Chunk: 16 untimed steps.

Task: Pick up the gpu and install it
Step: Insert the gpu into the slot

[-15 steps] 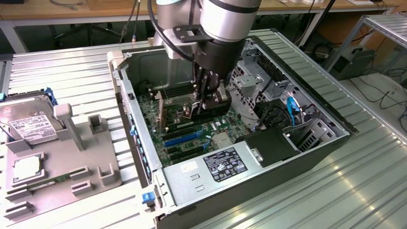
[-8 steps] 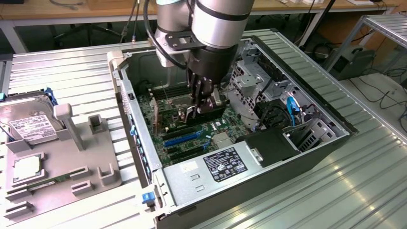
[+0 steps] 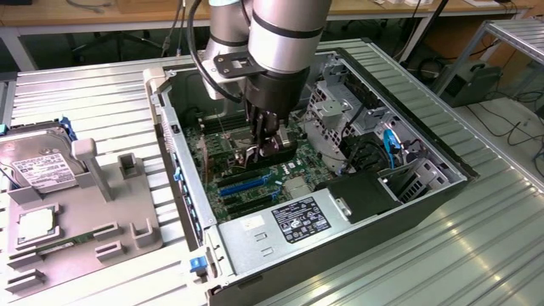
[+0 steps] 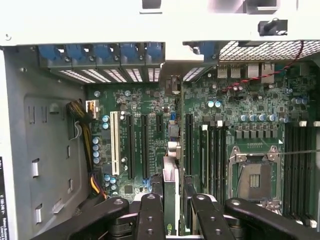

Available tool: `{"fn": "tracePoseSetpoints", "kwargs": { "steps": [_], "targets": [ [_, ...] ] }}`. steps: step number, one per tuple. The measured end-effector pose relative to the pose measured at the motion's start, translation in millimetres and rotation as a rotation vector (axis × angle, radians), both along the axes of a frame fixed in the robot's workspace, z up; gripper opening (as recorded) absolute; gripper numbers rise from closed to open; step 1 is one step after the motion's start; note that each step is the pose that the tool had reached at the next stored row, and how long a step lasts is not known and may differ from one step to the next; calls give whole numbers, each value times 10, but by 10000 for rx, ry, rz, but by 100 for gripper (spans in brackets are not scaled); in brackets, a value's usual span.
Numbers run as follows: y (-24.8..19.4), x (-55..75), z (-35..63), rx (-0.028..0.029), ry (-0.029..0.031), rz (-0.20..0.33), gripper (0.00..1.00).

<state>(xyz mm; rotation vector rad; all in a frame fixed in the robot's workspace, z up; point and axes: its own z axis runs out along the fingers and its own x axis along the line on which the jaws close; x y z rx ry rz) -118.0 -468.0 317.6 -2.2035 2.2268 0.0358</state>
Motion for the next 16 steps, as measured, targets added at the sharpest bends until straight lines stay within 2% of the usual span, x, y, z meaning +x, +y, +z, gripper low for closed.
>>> {"fn": "tracePoseSetpoints", "kwargs": {
  "steps": [7,12,16],
  "targets": [
    [7,-19,-103,1,-37,238,26],
    [38,-26,-178,0,-41,247,26],
    [43,-43,-241,9,-42,255,26]
  ]
}}
